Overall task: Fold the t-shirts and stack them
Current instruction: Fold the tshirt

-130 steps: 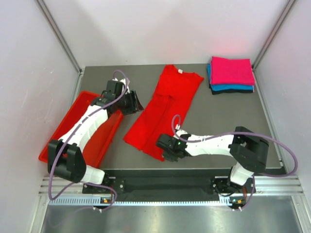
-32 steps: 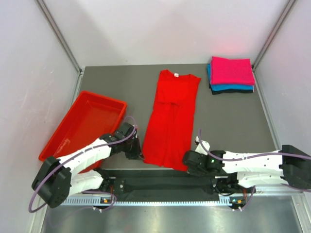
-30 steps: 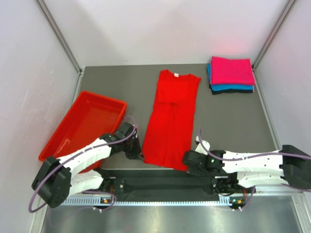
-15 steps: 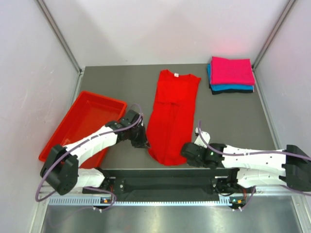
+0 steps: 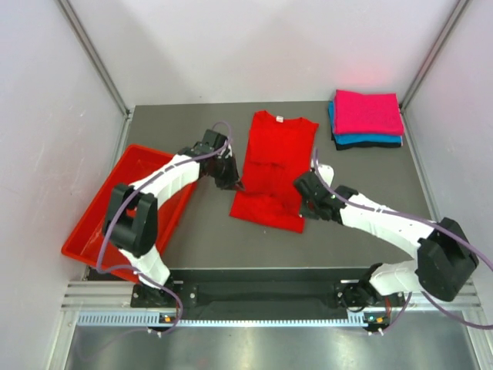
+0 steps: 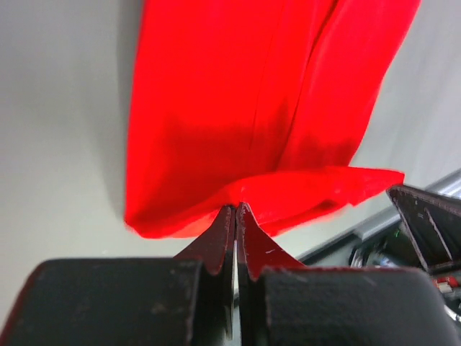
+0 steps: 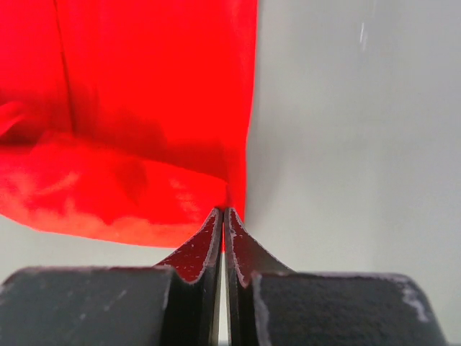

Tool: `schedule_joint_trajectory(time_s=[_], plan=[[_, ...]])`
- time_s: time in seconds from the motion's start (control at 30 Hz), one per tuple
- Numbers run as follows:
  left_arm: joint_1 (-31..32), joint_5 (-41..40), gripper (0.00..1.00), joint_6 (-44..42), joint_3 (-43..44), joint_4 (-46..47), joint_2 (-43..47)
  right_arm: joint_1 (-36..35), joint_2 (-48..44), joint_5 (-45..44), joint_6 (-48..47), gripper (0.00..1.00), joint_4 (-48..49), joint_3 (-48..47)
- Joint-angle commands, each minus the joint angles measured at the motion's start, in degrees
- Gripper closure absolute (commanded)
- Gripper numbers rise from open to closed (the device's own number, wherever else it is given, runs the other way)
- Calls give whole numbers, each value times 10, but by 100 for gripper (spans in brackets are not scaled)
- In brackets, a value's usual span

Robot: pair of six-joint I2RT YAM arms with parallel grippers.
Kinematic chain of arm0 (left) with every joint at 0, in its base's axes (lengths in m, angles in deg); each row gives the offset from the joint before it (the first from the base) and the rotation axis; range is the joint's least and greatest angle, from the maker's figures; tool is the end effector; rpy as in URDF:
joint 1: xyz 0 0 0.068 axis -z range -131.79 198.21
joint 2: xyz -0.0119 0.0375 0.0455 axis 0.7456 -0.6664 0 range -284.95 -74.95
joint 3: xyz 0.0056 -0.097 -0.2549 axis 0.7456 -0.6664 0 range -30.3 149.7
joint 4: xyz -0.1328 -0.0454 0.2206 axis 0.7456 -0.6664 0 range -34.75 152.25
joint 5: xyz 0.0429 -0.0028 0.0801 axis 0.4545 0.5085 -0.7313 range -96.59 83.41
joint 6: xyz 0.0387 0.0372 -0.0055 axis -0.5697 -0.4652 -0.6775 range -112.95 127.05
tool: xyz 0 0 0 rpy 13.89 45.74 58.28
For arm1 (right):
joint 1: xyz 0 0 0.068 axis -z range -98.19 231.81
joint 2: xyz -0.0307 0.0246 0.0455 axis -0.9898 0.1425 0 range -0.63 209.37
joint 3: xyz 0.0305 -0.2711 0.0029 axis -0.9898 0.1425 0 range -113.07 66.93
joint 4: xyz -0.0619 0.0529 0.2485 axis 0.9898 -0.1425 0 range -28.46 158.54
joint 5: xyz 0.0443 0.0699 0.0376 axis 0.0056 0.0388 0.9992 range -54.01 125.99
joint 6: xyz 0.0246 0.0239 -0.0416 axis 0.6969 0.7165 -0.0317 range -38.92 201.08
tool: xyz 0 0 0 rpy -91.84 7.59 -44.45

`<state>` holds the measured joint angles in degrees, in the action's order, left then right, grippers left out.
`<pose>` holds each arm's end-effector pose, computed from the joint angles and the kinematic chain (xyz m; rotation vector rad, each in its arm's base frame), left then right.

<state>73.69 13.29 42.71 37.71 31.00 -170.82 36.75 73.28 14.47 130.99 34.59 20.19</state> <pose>0.3080 -0.1602 0.2224 -0.1108 2.7420 -0.7988 0.1816 0.1634 0.2149 0.2303 2.5195 0.1551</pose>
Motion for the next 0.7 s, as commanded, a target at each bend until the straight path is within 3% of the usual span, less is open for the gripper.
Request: schedule_joint_trajectory(time_s=[0.0,0.27,0.67], plan=[[-17,6,100,-43,85,7,-41,58,43,9,-105,100,49,-58],[-63,37,100,-57,219,28,-175,164,162,33,-182,100,65,-177],[-94,134,100,-36,311,120,-274,221,259,77,-220,100,104,-265]])
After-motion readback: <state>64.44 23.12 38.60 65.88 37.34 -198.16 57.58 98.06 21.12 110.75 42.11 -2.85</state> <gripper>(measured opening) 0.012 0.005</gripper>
